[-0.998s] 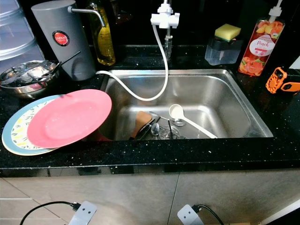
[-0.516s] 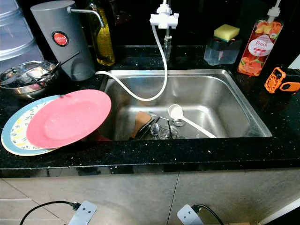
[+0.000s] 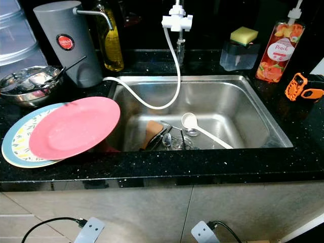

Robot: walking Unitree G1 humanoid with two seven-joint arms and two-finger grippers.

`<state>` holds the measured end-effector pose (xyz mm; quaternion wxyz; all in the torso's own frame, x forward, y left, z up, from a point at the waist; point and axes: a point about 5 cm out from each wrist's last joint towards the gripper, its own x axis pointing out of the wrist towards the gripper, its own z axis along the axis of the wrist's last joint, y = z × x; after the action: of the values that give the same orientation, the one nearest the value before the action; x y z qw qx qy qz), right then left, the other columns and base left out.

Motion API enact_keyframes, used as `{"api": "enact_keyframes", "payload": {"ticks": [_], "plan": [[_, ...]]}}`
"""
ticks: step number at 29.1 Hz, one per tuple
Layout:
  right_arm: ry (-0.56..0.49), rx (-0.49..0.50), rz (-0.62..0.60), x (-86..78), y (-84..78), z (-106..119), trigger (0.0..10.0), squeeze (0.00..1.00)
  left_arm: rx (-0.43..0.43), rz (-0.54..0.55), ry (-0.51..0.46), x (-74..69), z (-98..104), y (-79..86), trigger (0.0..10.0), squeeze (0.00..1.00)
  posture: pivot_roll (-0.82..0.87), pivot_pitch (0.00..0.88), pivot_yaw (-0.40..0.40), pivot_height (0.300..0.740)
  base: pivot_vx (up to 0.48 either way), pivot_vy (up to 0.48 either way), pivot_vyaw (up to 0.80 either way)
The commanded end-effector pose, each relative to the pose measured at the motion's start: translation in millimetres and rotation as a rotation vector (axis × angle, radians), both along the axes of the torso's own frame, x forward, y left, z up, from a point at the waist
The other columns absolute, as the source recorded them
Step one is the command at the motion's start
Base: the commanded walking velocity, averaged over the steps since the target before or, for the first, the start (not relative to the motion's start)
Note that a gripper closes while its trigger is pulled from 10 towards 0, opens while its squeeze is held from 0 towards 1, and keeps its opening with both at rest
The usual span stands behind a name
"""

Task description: Kitchen organization

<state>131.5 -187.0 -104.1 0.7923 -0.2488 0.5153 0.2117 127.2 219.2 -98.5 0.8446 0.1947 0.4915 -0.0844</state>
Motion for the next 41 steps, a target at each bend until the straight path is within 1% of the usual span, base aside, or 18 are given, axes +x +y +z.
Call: {"api": "enact_keyframes", "payload": {"ticks": [1, 5, 11, 16, 21, 29, 35, 38, 41], "plan": [[0.017, -0.001, -0.001, -3.0, -0.2, -1.1, 10.0, 0.0, -0.001, -0.006, 0.003, 0.1, -0.7, -3.0, 10.0, 0.0, 0.14, 0.0, -0.008, 0.74, 0.0, 0.0, 0.0], [0.017, -0.001, -0.002, -3.0, 0.0, -1.1, 10.0, 0.0, 0.0, -0.009, 0.002, 1.3, -0.4, -3.3, 10.0, 0.0, 0.14, 0.0, -0.008, 0.74, 0.0, 0.0, 0.0], [0.018, -0.002, 0.001, -2.8, -0.3, -1.0, 10.0, 0.0, 0.005, -0.004, 0.004, 0.8, 0.6, 2.1, 10.0, 0.0, 0.14, 0.0, -0.011, 0.74, 0.0, 0.0, 0.0], [0.017, -0.005, 0.002, -2.4, -1.0, -0.8, 10.0, 0.0, 0.005, -0.003, 0.007, -0.3, 0.4, 3.0, 10.0, 0.0, 0.14, 0.0, -0.012, 0.74, 0.0, 0.0, 0.0], [0.016, -0.006, 0.003, -2.1, -1.6, -0.7, 10.0, 0.0, 0.005, -0.003, 0.007, -0.8, 0.1, 2.3, 10.0, 0.0, 0.14, 0.0, -0.013, 0.74, 0.0, 0.0, 0.0], [0.013, -0.005, 0.005, -1.9, -3.2, -0.3, 10.0, 0.0, 0.0, -0.01, 0.002, 0.1, -1.0, -4.6, 10.0, 0.0, 0.14, 0.0, -0.01, 0.74, 0.0, 0.0, 0.0], [0.014, -0.003, 0.003, -1.9, -3.2, -0.2, 10.0, 0.0, 0.006, -0.004, 0.003, -1.5, 0.2, 3.1, 10.0, 0.0, 0.14, 0.0, -0.011, 0.74, 0.0, 0.0, 0.0], [0.014, -0.003, 0.003, -1.9, -3.2, -0.2, 10.0, 0.0, 0.005, -0.005, 0.003, -1.4, 0.2, 2.7, 10.0, 0.0, 0.14, 0.0, -0.011, 0.74, 0.0, 0.0, 0.0], [0.015, -0.003, 0.003, -1.6, -2.6, -0.3, 10.0, 0.0, -0.001, -0.01, 0.0, 0.3, -0.4, -2.6, 10.0, 0.0, 0.13, 0.0, -0.013, 0.74, 0.0, 0.0, 0.0]]}}
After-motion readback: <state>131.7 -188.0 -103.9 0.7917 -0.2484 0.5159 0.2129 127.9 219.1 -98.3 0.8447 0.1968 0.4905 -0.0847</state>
